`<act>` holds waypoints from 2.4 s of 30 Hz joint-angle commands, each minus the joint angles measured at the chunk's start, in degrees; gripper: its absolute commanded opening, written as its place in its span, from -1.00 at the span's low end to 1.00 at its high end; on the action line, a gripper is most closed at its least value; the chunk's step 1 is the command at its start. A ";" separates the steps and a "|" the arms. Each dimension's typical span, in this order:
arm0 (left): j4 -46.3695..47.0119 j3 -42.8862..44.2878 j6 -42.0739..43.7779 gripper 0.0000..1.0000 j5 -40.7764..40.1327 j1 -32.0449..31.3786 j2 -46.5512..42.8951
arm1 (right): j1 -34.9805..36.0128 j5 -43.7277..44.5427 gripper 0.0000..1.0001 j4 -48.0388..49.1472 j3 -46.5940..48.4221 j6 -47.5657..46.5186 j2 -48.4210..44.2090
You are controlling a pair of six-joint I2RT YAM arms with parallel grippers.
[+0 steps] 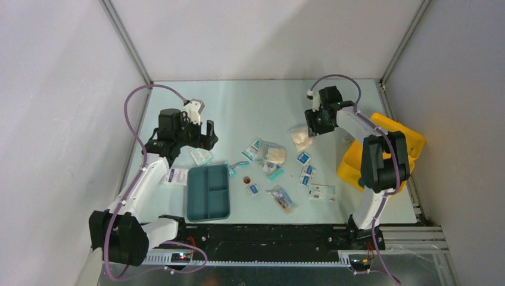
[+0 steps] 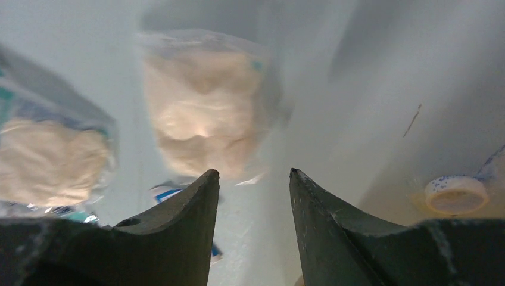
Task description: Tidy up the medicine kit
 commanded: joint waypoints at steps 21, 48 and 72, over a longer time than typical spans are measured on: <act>-1.90 -2.26 4.43 0.89 1.79 -0.25 -2.28 | -2.84 -9.30 -1.00 -1.46 -0.45 0.90 1.74; -1.82 0.42 3.21 0.89 4.20 -0.67 0.01 | -32.27 -4.51 -1.00 -22.39 -18.40 4.32 -50.75; -1.79 0.70 4.34 0.90 1.81 -0.69 2.42 | -33.37 -4.78 -1.00 -13.79 -19.27 8.81 -24.41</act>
